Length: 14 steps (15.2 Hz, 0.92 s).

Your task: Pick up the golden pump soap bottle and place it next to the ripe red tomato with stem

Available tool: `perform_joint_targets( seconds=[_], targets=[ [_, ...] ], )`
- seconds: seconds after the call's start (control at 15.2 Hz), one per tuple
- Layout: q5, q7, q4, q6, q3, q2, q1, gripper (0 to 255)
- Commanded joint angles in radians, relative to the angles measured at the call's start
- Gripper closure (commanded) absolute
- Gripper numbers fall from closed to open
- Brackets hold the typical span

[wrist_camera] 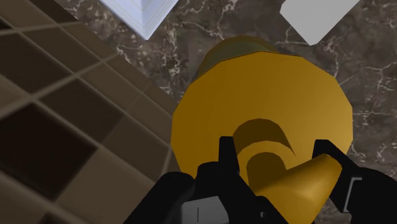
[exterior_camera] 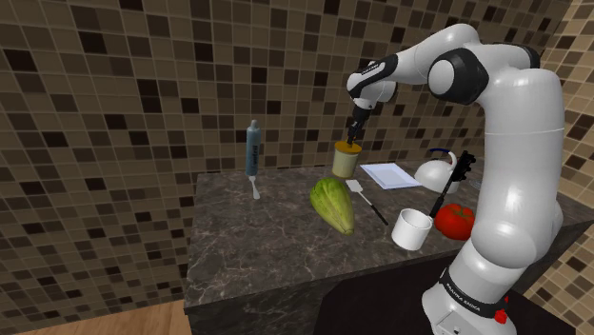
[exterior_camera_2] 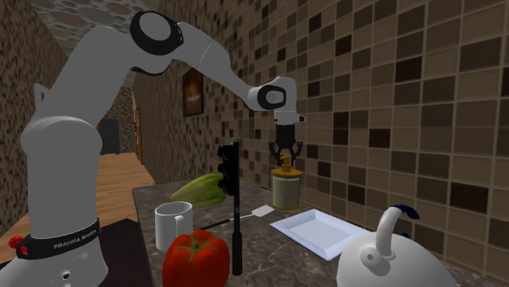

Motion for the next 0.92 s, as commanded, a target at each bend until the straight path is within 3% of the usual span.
perform_joint_targets(
  seconds=[0.0, 0.4, 0.86],
  targets=[
    [0.000, 0.000, 0.000, 0.000, 0.000, 0.001, 0.000, 255],
    [0.000, 0.000, -0.001, 0.000, 0.000, 0.001, 0.000, 255],
    [-0.022, 0.019, 0.049, -0.078, -0.010, -0.032, 0.004, 255]
  ],
)
